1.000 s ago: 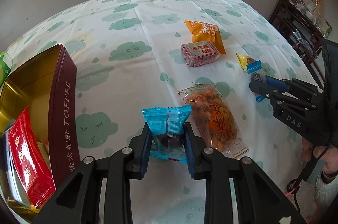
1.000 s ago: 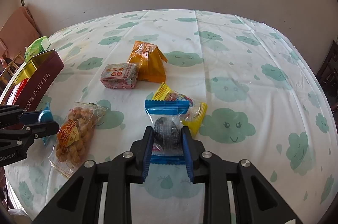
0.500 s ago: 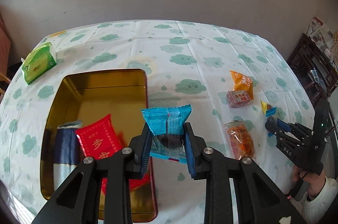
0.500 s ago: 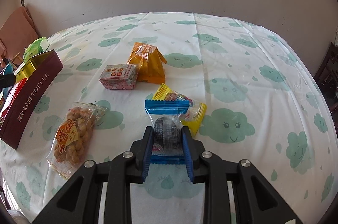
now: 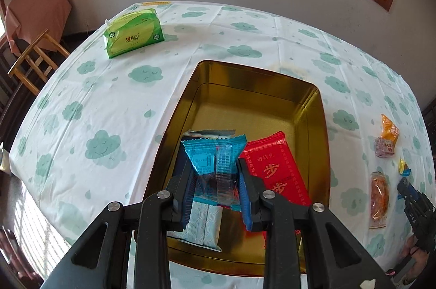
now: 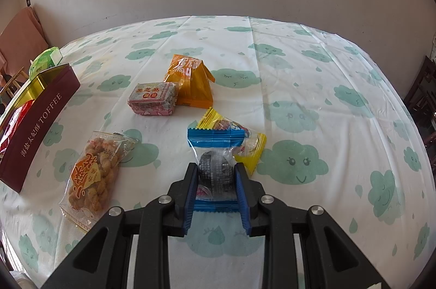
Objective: Organize snacks
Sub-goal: 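Carry the light blue packet into the tin with the left gripper and release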
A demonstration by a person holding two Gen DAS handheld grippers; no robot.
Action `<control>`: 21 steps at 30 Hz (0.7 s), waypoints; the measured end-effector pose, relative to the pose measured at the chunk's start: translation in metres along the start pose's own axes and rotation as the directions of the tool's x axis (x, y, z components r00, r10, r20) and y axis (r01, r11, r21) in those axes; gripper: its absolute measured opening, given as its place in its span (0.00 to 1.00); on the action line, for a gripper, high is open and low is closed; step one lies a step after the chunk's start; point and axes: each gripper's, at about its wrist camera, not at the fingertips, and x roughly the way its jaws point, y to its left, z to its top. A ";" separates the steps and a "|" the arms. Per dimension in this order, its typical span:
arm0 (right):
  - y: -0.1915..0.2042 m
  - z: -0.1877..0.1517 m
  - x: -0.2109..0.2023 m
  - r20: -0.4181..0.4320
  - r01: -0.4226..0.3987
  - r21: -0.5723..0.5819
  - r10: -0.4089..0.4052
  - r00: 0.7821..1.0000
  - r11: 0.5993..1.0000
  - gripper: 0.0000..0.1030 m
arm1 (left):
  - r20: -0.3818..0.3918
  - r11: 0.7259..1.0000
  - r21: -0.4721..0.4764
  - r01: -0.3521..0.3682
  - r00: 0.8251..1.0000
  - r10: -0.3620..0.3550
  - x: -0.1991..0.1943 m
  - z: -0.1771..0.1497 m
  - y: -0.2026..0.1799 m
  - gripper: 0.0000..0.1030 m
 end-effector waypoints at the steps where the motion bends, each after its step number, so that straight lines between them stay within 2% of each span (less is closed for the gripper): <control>1: 0.000 0.000 0.000 0.000 0.001 0.000 -0.001 1.000 1.000 0.27 | -0.011 1.000 0.000 -0.002 1.000 0.002 0.003 -0.001 0.000 0.25; 8: 0.000 0.000 0.000 0.000 0.000 0.000 0.000 1.000 1.000 0.27 | -0.053 1.000 0.015 0.008 0.999 -0.008 0.019 -0.001 -0.010 0.25; 13: 0.000 0.000 0.000 0.000 0.001 0.000 -0.001 1.000 1.000 0.27 | -0.051 0.998 0.017 0.059 0.997 -0.058 0.024 0.001 -0.018 0.25; 21: 0.000 0.000 0.000 0.000 0.001 0.000 -0.001 1.000 1.000 0.27 | -0.060 0.999 0.022 0.050 0.997 -0.048 0.031 0.004 -0.021 0.25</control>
